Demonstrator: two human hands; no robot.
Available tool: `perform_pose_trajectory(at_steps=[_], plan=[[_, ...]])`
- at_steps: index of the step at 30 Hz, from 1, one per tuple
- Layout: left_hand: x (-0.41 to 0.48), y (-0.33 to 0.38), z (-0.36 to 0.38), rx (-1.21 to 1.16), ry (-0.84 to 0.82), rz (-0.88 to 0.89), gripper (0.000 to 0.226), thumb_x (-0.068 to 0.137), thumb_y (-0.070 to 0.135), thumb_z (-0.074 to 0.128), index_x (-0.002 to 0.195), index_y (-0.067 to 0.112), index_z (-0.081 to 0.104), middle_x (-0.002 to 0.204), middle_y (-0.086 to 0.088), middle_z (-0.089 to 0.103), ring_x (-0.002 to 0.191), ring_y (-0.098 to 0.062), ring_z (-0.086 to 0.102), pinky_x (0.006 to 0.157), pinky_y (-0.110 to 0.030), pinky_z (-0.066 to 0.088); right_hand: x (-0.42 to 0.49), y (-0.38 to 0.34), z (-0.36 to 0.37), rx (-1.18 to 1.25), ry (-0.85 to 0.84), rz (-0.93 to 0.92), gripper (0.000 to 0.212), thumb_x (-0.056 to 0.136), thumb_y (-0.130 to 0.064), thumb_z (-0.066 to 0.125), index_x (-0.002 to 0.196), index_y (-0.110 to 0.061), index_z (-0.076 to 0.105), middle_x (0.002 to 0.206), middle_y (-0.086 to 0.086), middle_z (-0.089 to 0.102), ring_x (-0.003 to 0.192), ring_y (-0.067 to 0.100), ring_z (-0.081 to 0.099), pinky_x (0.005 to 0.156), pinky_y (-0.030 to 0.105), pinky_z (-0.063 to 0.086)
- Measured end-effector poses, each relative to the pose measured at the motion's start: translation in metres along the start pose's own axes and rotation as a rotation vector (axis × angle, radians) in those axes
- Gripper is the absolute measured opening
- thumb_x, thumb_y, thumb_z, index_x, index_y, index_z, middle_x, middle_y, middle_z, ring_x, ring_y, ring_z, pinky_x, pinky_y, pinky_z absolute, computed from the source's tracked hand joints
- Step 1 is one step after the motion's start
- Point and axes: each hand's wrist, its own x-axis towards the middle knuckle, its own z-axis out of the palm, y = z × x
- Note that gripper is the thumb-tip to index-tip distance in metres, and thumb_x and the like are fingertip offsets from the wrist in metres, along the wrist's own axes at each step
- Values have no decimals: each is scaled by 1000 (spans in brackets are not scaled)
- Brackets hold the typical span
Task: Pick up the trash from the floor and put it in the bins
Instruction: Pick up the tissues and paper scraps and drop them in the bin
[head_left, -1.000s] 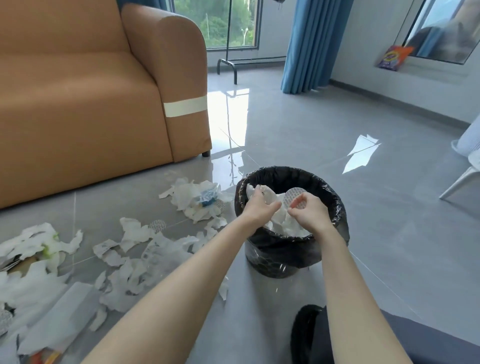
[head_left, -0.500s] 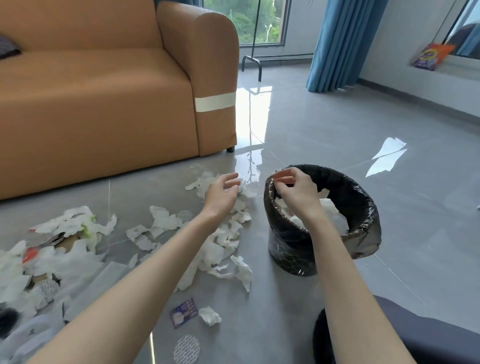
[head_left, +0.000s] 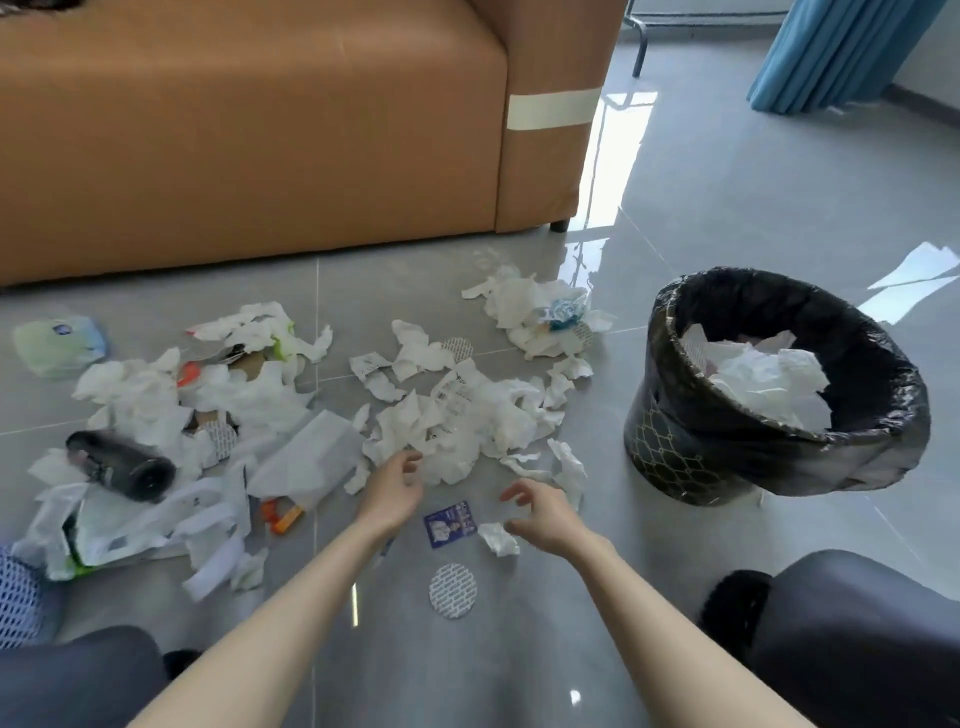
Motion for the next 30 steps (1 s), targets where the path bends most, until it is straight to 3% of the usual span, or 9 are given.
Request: perform_pose_trajectory(at_steps=[5,10,15,19,23,26,28,30], plan=[[-12,-43,25,213,-174,-3,55,87,13,60,138,16,42,140,-6,47,130,-23,43,105,-28,33,1,17,56,-134,-36,-64,44,83,-14,61,127,-21,58,124,9,48,117,27,47,97,27,37],[-23,-56,48,424,-238,18,79,73,33,74,141,23,36,142,-6,37,134,-27,30,110,-30,27,4,29,60,-331,47,-109,25,90,-21,52,112,-14,61,116,8,53,110,28,51,86,33,42],[-33,-61,67,485,-142,-9,72,67,37,78,126,18,43,129,-6,41,125,-25,36,102,-28,33,11,19,47,21,270,-8,10,85,-19,61,91,-12,66,90,3,67,89,21,62,71,24,39],[-40,-65,77,426,-86,-48,56,70,33,78,114,17,48,123,-4,46,120,-22,40,97,-30,38,25,-7,46,224,162,-12,27,81,-16,69,105,-14,56,85,2,61,82,19,61,71,27,48],[-41,-71,76,410,-74,-77,56,71,29,79,116,14,48,125,-4,46,121,-23,42,98,-30,38,45,-24,58,7,-57,-92,55,83,-12,66,133,-14,44,93,4,56,90,21,56,74,27,42],[-41,-77,67,344,-72,-142,51,69,25,81,106,12,49,118,-6,53,114,-24,50,90,-30,40,55,-22,67,-232,-141,-113,65,80,-15,67,139,-13,39,109,12,58,105,30,56,84,33,44],[-40,-83,58,249,-56,-213,43,69,21,80,94,17,44,108,-5,59,104,-24,57,79,-28,42,57,-18,69,-329,-122,-112,56,79,-16,66,131,-16,45,120,13,55,111,31,53,86,35,45],[-35,-87,48,204,-64,-234,42,71,18,77,89,18,40,100,-5,61,99,-25,60,72,-26,40,57,-17,69,-399,-79,-117,33,84,-16,61,116,-13,54,120,11,49,112,30,49,84,35,43]])
